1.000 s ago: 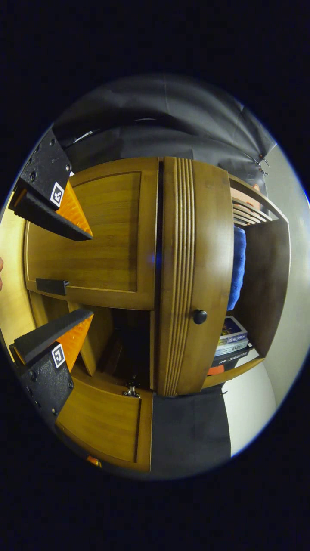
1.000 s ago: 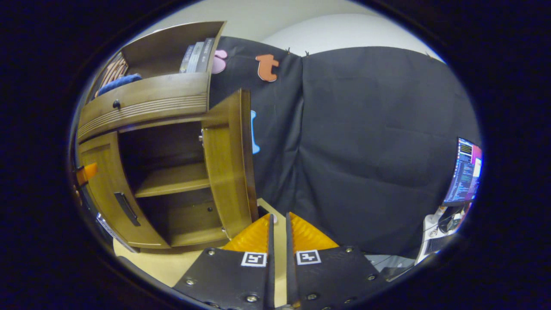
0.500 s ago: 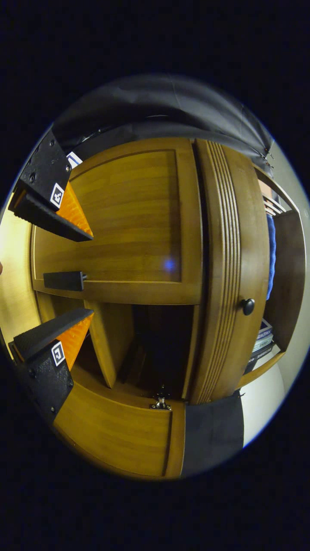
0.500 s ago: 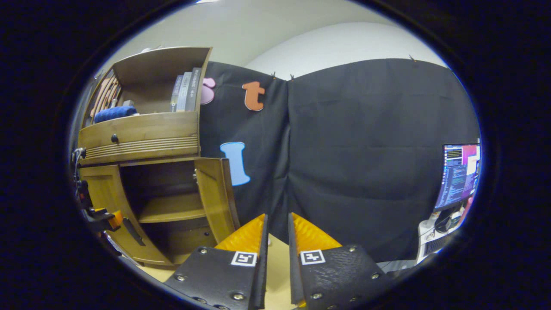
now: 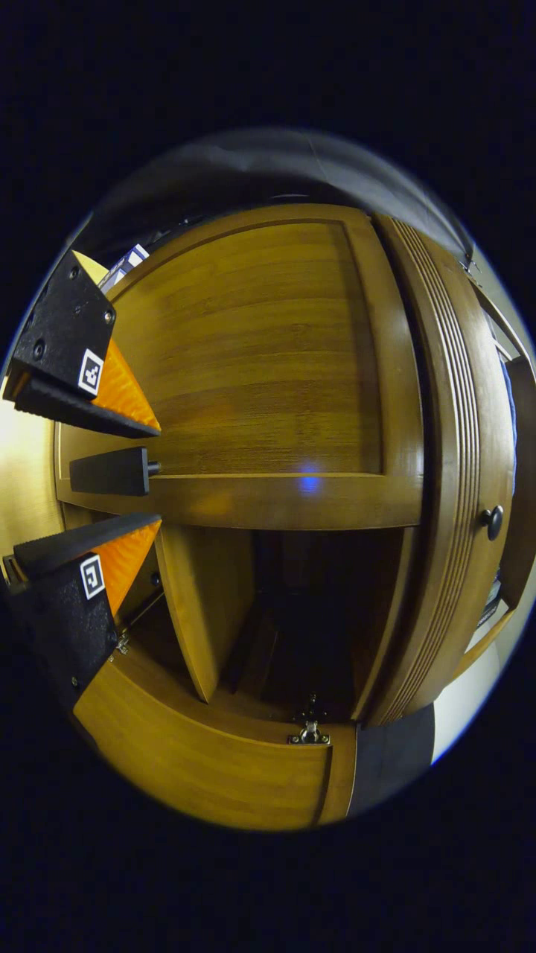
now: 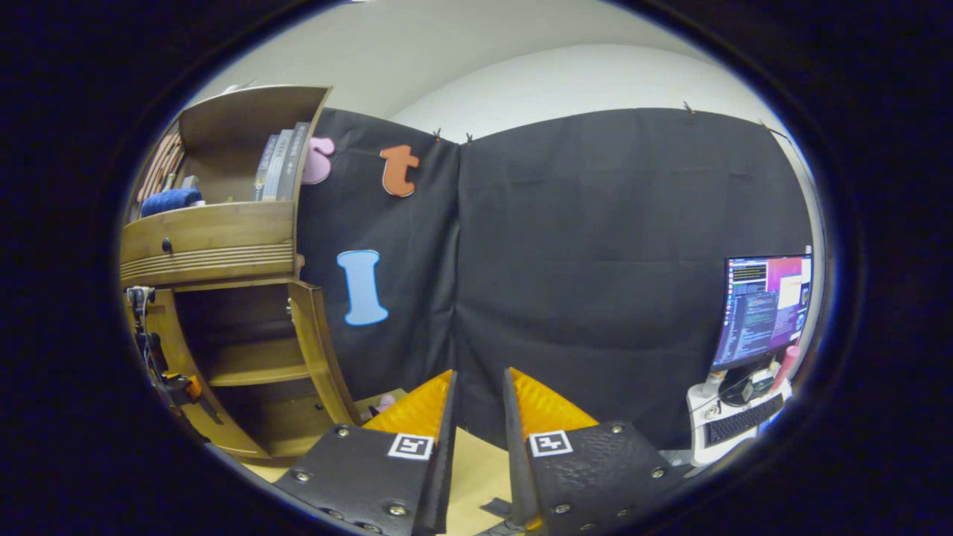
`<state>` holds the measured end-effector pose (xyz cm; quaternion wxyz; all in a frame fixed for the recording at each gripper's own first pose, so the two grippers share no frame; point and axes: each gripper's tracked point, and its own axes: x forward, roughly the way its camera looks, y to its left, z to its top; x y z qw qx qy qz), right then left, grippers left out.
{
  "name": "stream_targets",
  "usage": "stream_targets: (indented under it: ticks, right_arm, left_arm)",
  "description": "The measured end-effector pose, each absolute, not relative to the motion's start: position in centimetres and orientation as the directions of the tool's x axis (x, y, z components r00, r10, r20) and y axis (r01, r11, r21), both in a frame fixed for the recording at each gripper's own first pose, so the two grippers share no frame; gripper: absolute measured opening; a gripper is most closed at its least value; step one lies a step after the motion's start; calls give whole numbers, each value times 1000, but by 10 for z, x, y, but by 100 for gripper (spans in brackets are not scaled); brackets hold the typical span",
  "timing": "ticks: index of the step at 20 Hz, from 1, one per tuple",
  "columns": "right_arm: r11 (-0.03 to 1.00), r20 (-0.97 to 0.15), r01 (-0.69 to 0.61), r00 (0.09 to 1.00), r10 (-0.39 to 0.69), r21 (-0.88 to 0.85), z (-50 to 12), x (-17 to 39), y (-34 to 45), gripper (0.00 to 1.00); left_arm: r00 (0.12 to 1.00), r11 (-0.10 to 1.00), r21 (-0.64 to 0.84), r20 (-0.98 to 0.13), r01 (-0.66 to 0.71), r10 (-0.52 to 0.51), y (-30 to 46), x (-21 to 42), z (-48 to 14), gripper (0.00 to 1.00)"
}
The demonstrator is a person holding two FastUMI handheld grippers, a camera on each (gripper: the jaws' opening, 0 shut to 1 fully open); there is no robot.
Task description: Open the right door of the double-door shoe cabinet with the right hand, and open the left door with the left hand.
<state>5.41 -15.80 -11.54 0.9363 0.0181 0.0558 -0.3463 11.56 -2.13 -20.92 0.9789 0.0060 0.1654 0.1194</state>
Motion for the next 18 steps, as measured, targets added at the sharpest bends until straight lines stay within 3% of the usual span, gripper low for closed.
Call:
stream_targets:
  ticks: [1, 4, 18]
  right_arm:
    - [757, -121, 653, 751, -649, -2, -116, 54, -160, 33]
    - [759, -144, 651, 750, -646, -12, -124, 57, -163, 33]
    - [854, -189, 520, 839, -510, 4, -151, 114, -147, 33]
  left_arm:
    - [911, 969, 50, -330, -243, 246, -18, 118, -213, 59]
    - [906, 966, 43, -338, -257, 256, -19, 117, -218, 37]
    - [911, 962, 0, -320, -275, 260, -20, 93, -211, 32]
